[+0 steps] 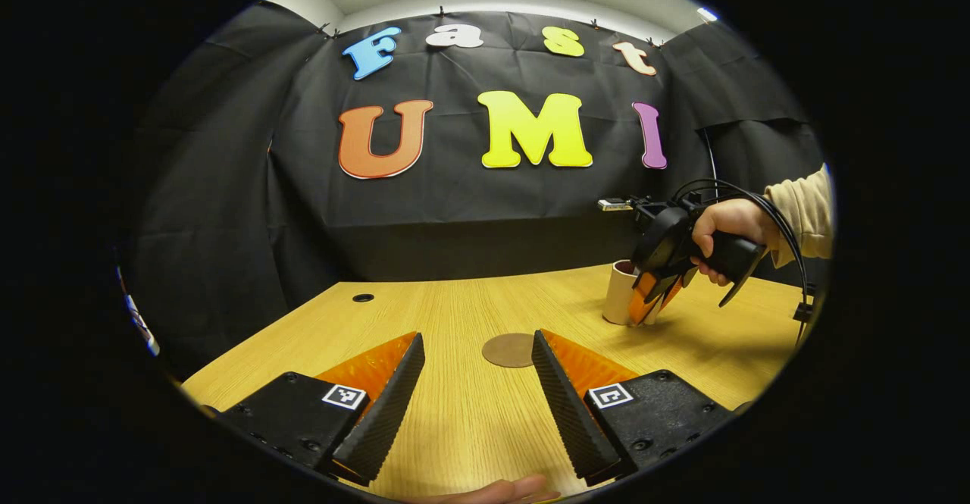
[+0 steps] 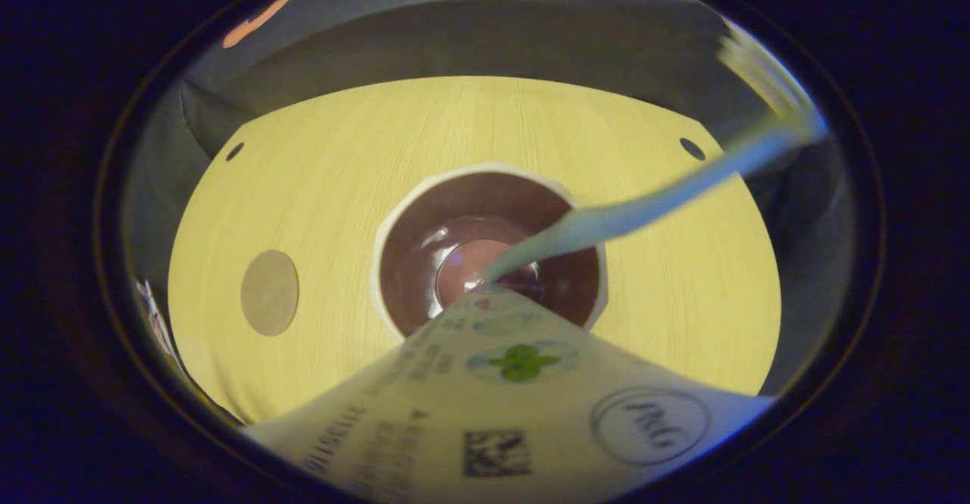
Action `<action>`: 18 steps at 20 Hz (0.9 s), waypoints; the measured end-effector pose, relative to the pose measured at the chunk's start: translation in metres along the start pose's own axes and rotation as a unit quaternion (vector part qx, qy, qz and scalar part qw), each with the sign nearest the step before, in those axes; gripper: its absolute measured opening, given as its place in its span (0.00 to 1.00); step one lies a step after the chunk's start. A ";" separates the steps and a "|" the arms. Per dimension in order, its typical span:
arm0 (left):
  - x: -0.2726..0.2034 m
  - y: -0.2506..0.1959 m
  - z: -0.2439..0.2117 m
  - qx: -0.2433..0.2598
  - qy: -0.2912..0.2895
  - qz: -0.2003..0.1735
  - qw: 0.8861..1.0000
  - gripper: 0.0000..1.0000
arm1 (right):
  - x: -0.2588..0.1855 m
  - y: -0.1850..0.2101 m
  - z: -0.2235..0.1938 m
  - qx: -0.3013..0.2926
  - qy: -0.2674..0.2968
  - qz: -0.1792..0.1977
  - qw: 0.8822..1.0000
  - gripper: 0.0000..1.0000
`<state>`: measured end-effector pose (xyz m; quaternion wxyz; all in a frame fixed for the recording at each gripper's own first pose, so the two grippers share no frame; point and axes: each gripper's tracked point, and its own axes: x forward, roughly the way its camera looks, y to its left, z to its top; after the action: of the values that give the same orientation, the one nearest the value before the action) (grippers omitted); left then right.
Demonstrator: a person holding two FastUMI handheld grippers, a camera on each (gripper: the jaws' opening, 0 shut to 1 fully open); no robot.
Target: Put the toothbrush and toothpaste on the desktop into the cup, then pick up the cup and place it on the coaster on the desktop.
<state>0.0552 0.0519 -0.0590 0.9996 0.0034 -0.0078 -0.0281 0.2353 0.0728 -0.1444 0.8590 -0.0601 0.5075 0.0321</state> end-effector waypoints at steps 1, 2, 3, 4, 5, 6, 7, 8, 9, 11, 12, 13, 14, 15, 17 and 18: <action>-0.001 0.000 0.000 -0.001 -0.002 -0.001 1.000 0.91 | -0.001 0.000 0.002 0.004 0.000 0.004 1.000 0.84; 0.000 0.000 0.001 -0.003 -0.002 -0.001 1.000 0.91 | -0.001 -0.002 0.003 0.002 -0.007 0.003 1.000 0.84; 0.000 -0.001 0.000 -0.007 -0.001 -0.002 1.000 0.91 | -0.002 -0.003 0.006 -0.001 -0.015 -0.002 1.000 0.84; -0.001 0.000 -0.001 -0.013 0.001 0.000 1.000 0.91 | -0.003 -0.001 0.008 -0.002 -0.025 -0.006 1.000 0.84; -0.003 0.001 -0.003 -0.020 0.002 0.002 1.000 0.91 | -0.004 0.000 0.008 -0.004 -0.031 -0.004 1.000 0.84; -0.004 0.002 -0.005 -0.026 0.004 0.003 1.000 0.91 | -0.004 0.001 0.011 -0.005 -0.035 0.001 0.999 0.84; -0.006 0.005 -0.006 -0.031 0.003 0.006 0.999 0.91 | -0.005 0.003 0.015 -0.005 -0.043 0.006 0.999 0.84; -0.009 0.007 -0.006 -0.034 0.003 0.008 0.999 0.91 | -0.004 0.003 0.017 -0.013 -0.048 0.007 0.999 0.84; -0.014 0.010 -0.006 -0.035 0.001 0.009 0.999 0.91 | -0.005 0.004 0.019 -0.017 -0.054 0.009 0.998 0.85; -0.022 0.018 -0.001 -0.032 -0.012 0.015 0.999 0.91 | -0.010 0.008 0.022 -0.029 -0.059 0.015 0.998 0.85; -0.027 0.019 0.002 -0.028 -0.018 0.014 0.999 0.91 | -0.013 0.011 0.023 -0.035 -0.062 0.019 0.997 0.85; -0.031 0.022 0.005 -0.024 -0.024 0.016 0.999 0.91 | -0.013 0.015 0.023 -0.044 -0.061 0.021 0.997 0.85; -0.036 0.025 0.007 -0.020 -0.031 0.018 0.999 0.91 | -0.015 0.019 0.023 -0.054 -0.060 0.023 0.996 0.85; -0.040 0.026 0.009 -0.018 -0.037 0.016 0.999 0.91 | -0.014 0.023 0.022 -0.063 -0.057 0.027 0.996 0.85; -0.048 0.024 0.009 -0.014 -0.045 0.011 0.999 0.91 | -0.010 0.031 0.016 -0.084 -0.047 0.033 0.995 0.85; -0.051 0.024 0.008 -0.014 -0.047 0.010 0.999 0.91 | -0.007 0.035 0.015 -0.095 -0.041 0.036 0.994 0.85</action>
<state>0.0058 0.0791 -0.0518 0.9983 -0.0121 -0.0543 -0.0179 0.2408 0.1092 -0.1337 0.8676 -0.1216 0.4687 0.1129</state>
